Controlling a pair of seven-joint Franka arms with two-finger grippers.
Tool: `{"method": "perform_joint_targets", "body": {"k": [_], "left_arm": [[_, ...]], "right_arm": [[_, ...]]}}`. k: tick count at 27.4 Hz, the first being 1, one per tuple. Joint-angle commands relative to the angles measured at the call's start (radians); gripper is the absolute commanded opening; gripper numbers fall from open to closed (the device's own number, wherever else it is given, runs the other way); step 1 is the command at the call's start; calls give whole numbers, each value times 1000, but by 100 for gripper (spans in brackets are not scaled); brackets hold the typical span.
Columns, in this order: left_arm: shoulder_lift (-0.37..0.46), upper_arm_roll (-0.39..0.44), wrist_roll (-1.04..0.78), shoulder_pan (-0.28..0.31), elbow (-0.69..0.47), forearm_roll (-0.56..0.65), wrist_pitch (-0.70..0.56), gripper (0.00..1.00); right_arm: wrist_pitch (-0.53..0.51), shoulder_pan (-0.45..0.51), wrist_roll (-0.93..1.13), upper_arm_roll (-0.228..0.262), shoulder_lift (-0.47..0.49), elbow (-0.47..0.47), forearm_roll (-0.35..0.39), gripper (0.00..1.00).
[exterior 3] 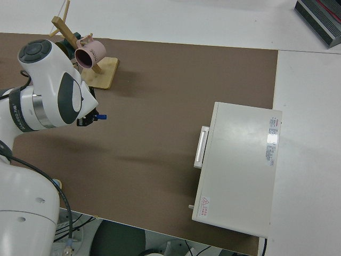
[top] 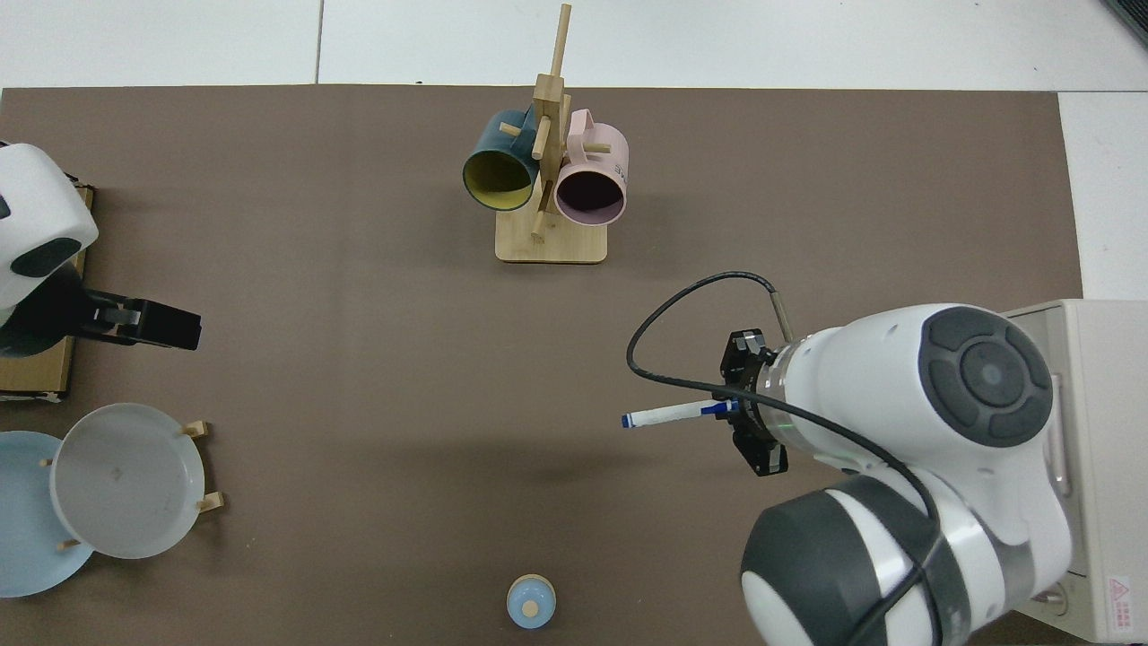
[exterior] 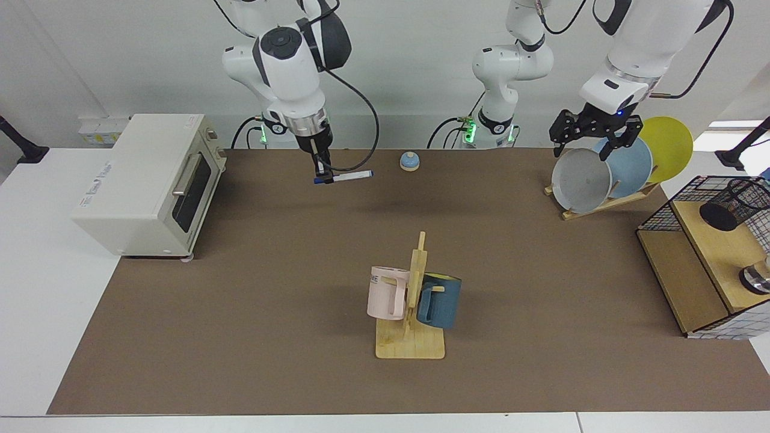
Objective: Put markers into pen holder
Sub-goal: 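Carry the marker to the middle while the left gripper reaches toward it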
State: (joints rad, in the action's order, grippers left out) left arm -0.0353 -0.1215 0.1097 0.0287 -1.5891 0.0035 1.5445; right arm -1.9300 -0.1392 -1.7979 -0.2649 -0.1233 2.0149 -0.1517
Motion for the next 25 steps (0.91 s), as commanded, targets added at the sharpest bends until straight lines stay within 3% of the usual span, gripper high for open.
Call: {"method": "perform_joint_targets", "body": {"k": [1, 12, 20, 25], "left_arm": [[8, 8, 183, -10, 17, -10, -18, 99], [-12, 2, 798, -18, -18, -13, -37, 96], [-90, -41, 901, -36, -139, -129, 9, 98], [-146, -70, 895, -96, -221, -197, 54, 97]], "right_arm": [[39, -83, -138, 0, 11, -67, -20, 0], [23, -211, -239, -1, 68, -179, -22, 0], [23, -260, -242, 1, 125, -226, -14, 0], [14, -273, -259, 1, 152, -246, -12, 0]]}}
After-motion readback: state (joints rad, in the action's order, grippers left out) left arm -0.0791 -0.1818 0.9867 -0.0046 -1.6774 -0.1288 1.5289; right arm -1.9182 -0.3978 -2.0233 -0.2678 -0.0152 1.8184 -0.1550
